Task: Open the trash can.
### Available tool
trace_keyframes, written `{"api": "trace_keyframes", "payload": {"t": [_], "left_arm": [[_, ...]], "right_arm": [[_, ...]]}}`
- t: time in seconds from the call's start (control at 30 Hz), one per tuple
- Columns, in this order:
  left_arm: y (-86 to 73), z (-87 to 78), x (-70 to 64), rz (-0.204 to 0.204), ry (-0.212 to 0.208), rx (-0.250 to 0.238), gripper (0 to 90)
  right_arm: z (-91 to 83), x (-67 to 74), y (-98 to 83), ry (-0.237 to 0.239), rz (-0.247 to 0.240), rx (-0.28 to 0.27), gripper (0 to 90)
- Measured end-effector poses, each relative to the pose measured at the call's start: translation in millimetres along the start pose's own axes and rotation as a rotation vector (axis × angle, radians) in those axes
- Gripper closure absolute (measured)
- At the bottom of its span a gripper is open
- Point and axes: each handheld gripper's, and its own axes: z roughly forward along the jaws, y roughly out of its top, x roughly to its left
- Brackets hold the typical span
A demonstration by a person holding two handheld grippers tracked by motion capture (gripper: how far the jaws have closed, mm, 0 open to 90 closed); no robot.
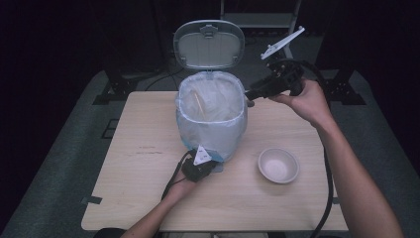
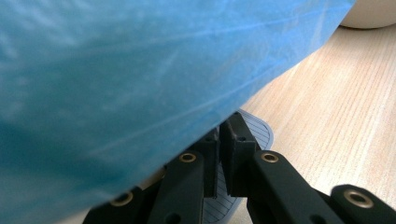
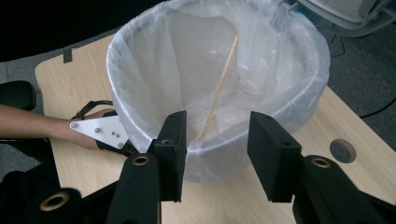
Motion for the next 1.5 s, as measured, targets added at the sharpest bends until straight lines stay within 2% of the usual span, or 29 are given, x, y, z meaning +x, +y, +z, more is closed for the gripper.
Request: {"api": "trace_keyframes", "payload": {"t": [0.87, 1.5], "left_arm": [[0.1, -0.3, -0.3, 0.000, 0.003, 0.003, 86.2], [0.2, -0.5, -0.5, 0.006, 0.005, 0.007, 86.2]], "right_arm": [[-10.6, -10.7, -50.2, 0.018, 0.042, -0.039, 52.1], [-7.3, -12.9, -73.3, 0.025, 0.051, -0.048, 49.0]]}}
